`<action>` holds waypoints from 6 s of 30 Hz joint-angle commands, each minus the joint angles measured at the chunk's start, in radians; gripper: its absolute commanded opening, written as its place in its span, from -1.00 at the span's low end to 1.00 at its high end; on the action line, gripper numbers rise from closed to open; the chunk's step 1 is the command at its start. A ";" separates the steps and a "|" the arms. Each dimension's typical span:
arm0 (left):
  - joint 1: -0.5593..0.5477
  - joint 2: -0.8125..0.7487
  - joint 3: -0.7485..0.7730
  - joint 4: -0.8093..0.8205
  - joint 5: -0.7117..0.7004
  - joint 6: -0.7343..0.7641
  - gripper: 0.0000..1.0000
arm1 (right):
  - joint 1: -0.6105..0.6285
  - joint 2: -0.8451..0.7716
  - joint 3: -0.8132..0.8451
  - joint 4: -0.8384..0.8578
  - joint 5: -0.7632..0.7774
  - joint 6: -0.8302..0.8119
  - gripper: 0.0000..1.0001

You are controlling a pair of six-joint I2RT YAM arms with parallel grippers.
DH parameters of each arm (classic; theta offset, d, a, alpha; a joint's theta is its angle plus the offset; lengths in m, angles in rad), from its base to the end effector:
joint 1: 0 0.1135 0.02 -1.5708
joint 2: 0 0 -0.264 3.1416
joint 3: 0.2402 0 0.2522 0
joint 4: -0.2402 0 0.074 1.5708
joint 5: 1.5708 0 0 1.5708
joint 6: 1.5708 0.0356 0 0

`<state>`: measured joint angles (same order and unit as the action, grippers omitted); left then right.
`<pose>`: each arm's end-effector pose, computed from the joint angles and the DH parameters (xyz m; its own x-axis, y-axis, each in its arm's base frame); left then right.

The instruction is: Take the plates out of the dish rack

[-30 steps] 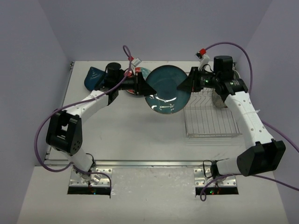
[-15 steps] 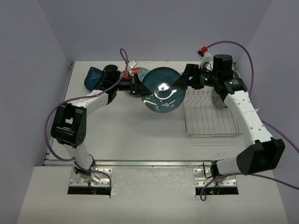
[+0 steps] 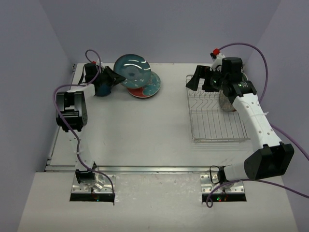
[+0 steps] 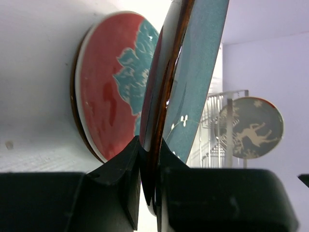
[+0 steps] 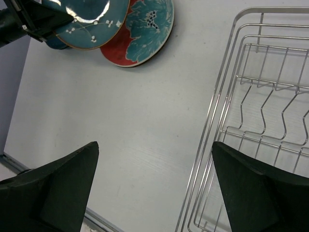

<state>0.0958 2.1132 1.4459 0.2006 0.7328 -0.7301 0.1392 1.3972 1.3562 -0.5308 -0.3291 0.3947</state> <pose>0.4756 0.0218 0.1899 -0.6829 -0.5636 -0.4647 0.0914 0.5652 -0.8199 0.3076 0.0547 0.3652 -0.6487 0.2766 -0.7090 -0.1636 0.8592 0.4848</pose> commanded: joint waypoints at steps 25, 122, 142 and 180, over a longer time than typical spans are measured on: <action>-0.085 0.133 0.200 -0.066 0.034 0.110 -0.79 | -0.013 -0.017 -0.009 -0.017 0.055 -0.042 0.98; -0.470 -0.507 -0.032 -0.472 -0.667 0.692 1.00 | -0.314 0.307 0.075 0.089 0.535 -0.527 0.18; -0.470 -0.479 -0.013 -0.487 -0.657 0.691 1.00 | -0.314 0.157 0.237 -0.042 0.448 -0.478 -1.00; -0.431 -0.479 -0.256 0.087 0.237 0.159 0.43 | -0.199 -0.032 0.004 0.188 -0.654 0.088 -1.00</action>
<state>-0.3102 1.6342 1.2011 0.1926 0.9179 -0.5243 -0.0993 1.3949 1.3657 -0.5514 -0.8368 0.3715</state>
